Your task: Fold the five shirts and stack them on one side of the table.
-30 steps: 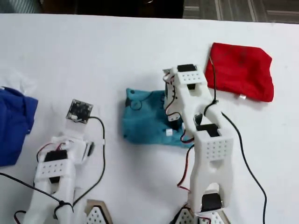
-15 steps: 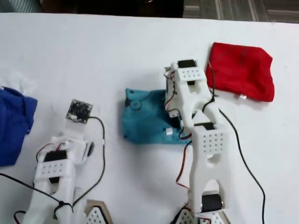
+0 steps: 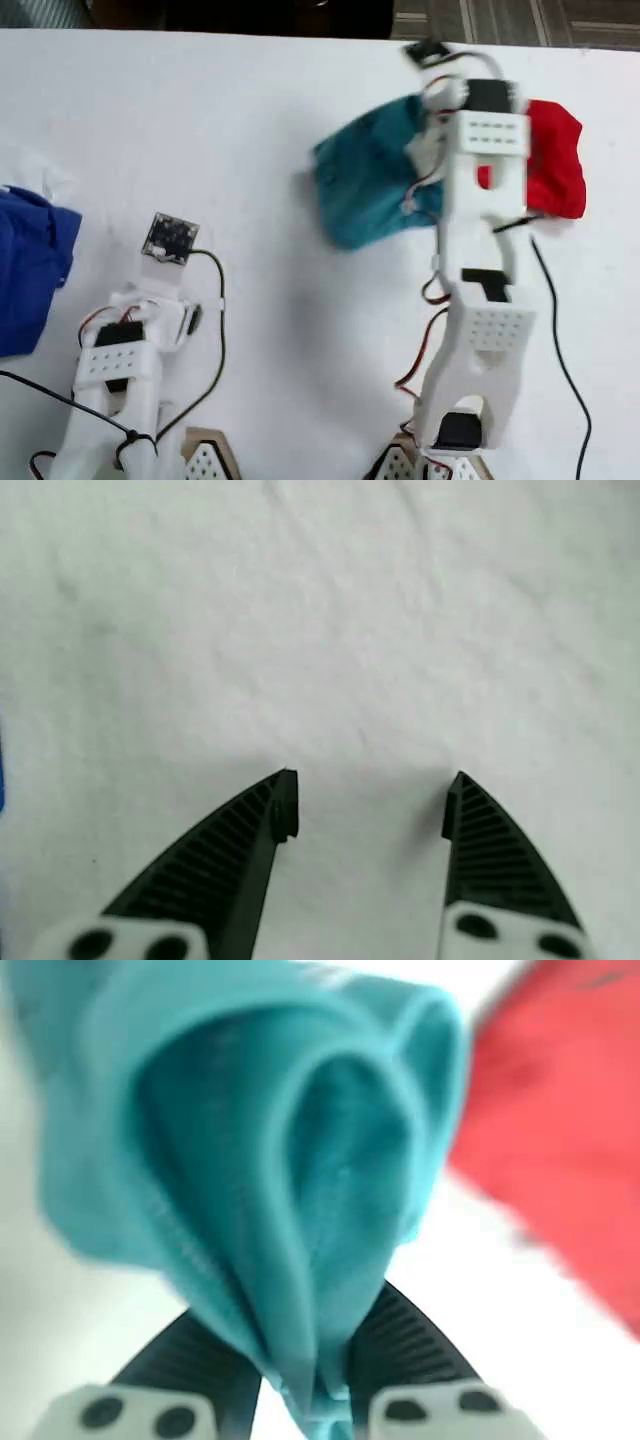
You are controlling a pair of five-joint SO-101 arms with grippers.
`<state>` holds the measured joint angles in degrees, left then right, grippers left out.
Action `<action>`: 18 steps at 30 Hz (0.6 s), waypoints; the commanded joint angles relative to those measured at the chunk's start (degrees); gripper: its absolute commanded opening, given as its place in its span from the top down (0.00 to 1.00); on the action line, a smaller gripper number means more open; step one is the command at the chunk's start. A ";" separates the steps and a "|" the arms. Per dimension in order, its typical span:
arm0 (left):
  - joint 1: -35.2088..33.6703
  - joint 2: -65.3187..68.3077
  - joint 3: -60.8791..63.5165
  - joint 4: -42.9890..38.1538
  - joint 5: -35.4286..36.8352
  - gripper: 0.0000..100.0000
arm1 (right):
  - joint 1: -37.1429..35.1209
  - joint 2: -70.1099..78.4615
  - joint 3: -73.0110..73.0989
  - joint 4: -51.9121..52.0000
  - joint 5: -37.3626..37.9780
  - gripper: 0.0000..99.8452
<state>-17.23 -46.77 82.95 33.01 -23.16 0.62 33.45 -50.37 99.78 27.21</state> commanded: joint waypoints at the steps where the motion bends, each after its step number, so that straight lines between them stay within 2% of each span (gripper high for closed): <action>1: -0.26 -1.05 -0.13 -1.05 -0.53 0.75 | 4.09 -2.77 -9.58 -0.84 4.57 0.98; 8: -0.26 -1.05 -0.13 -1.05 -0.53 0.75 | 12.26 6.55 -20.92 -5.23 8.09 0.98; 14: -0.26 -1.05 -0.13 -1.05 -0.53 0.75 | 17.54 14.29 -22.68 -10.51 17.32 0.98; 18: -0.26 -1.05 -0.13 -1.05 -0.53 0.75 | 21.41 17.54 -22.86 -16.48 18.90 0.98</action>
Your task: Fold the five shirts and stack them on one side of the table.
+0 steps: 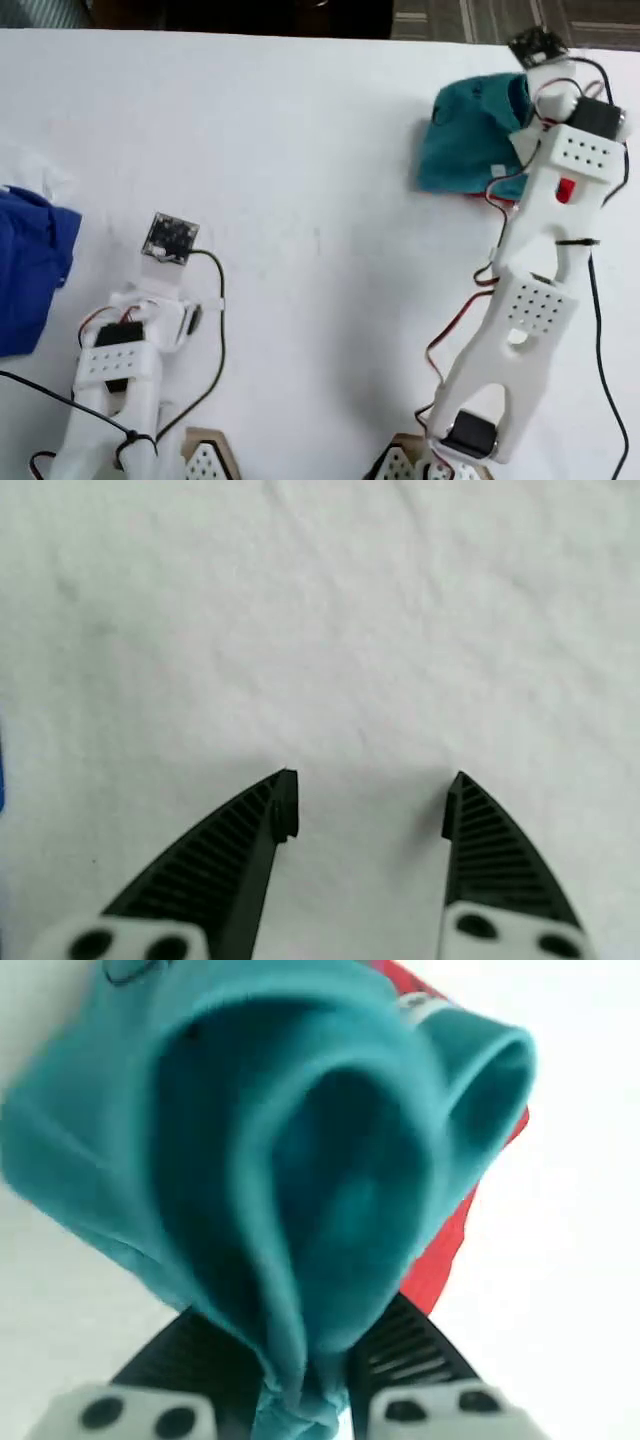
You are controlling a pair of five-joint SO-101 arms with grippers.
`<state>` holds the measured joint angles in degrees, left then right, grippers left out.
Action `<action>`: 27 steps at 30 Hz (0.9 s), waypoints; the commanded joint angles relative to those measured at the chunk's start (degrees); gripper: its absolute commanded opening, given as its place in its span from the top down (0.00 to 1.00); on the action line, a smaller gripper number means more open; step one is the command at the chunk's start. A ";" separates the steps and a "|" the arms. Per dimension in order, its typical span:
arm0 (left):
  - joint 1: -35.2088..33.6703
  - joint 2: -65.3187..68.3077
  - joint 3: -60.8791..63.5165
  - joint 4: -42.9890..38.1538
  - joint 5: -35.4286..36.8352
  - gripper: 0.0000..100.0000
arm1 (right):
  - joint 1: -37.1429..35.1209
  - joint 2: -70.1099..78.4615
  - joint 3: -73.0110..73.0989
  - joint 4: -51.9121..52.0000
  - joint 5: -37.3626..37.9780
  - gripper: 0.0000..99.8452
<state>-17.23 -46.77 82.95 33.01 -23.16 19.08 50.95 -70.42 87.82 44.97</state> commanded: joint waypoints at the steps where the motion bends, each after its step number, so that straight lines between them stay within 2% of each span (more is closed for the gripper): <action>1: -0.26 -1.05 -0.13 -1.05 -0.53 0.75 | 3.82 0.40 -2.81 -6.46 1.14 0.98; 13: -0.26 -1.05 -0.13 -1.05 -0.53 0.75 | 6.11 6.99 -2.81 -16.13 3.16 0.97; 15: -0.26 -1.05 -0.13 -1.05 -0.53 0.75 | 6.02 7.96 -2.81 -16.31 3.08 0.93; 19: -0.26 -1.05 -0.13 -1.05 -0.53 0.75 | 6.02 7.96 -2.99 -16.40 2.90 0.74; 21: -0.26 -1.05 -0.13 -1.05 -0.53 0.75 | 6.20 7.08 -5.63 -16.13 2.81 0.68; 27: -0.26 -1.05 -0.13 -1.05 -0.53 0.75 | 7.25 6.02 -14.77 -16.22 -7.30 0.67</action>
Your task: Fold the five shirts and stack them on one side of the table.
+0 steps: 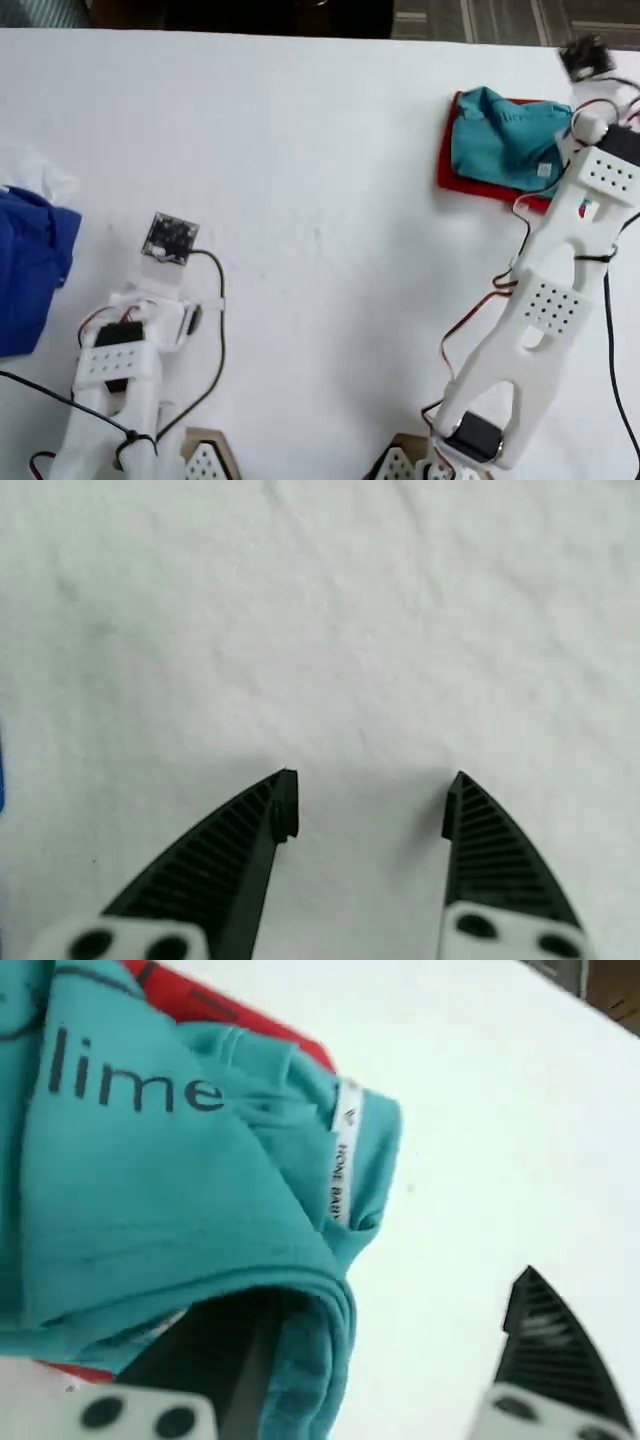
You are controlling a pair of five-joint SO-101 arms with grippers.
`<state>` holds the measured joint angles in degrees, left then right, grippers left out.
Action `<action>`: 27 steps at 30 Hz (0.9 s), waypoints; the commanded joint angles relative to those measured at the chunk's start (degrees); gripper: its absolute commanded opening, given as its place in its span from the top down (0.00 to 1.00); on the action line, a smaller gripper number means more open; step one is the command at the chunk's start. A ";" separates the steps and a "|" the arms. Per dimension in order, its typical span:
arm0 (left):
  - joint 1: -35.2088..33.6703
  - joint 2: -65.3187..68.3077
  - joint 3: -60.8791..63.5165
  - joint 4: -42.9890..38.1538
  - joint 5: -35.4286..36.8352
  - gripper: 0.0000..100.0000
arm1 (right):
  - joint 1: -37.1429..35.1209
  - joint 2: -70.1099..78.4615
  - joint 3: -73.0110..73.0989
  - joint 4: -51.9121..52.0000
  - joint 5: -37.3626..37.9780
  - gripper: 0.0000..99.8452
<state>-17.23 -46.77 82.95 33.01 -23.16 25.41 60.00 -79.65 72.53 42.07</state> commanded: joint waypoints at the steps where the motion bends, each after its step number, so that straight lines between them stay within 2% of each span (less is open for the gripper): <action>1: -0.26 -1.05 -0.13 -1.05 -0.53 0.75 | 0.92 -3.03 -6.24 -0.75 -5.54 0.67; 13: -0.26 -1.05 -0.13 -1.05 -0.53 0.75 | 0.22 -3.30 -7.74 4.70 -6.68 0.67; 15: -0.26 -1.05 -0.13 -1.05 -0.53 0.75 | -1.01 -3.65 -7.91 7.16 -9.67 0.73; 18: -0.26 -1.05 -0.13 -1.05 -0.53 0.75 | -3.21 -4.18 -9.85 10.51 -15.82 1.00; 20: -0.26 -1.05 -0.13 -1.05 -0.53 0.75 | -5.32 -4.18 -10.46 13.23 -18.64 0.94; 22: -0.26 -1.05 -0.13 -1.05 -0.53 0.75 | -7.78 -4.18 -10.73 15.87 -18.99 0.99; 27: -0.26 -1.05 -0.13 -1.05 -0.53 0.75 | -12.88 -2.51 -9.58 18.68 -18.64 0.98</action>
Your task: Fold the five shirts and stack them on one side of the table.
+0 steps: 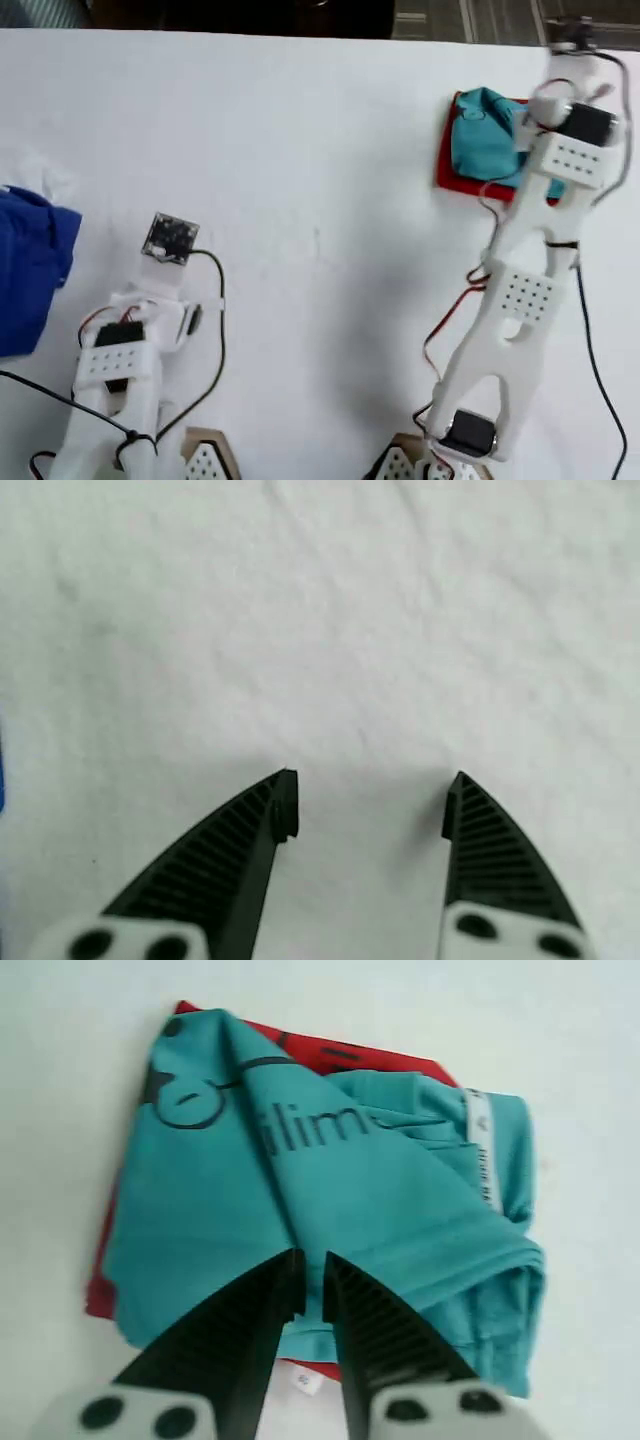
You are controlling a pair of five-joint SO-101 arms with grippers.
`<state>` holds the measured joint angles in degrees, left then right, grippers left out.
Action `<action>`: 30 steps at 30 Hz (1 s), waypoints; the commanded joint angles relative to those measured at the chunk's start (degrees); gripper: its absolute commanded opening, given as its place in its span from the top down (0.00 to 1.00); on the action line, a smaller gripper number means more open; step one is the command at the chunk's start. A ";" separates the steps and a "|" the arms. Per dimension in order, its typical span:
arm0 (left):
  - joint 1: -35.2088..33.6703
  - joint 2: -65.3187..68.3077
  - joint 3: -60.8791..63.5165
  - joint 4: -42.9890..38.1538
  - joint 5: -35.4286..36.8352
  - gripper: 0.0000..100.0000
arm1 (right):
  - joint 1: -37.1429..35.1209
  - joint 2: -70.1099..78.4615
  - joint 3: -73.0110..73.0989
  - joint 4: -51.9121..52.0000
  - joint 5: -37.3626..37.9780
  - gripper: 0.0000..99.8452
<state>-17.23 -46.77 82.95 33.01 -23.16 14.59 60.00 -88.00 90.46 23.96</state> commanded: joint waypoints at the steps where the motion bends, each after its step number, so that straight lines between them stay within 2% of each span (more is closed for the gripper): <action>1: -0.26 -1.05 -0.13 -1.05 -0.53 0.75 | -2.51 -1.36 -1.14 0.75 -0.44 0.98; 7: -0.26 -1.05 -0.13 -1.05 -0.53 0.75 | -1.54 6.81 -1.23 -2.68 -0.44 0.98; 17: -0.26 -1.05 -0.13 -1.05 -0.53 0.75 | 6.02 9.10 -0.79 -20.18 -0.44 0.98; 30: -0.26 -1.05 -0.13 -1.05 -0.53 0.75 | 6.64 10.42 -0.62 -38.37 -0.44 0.98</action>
<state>-17.23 -46.77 82.95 33.01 -23.16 20.84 71.25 -87.91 56.44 23.87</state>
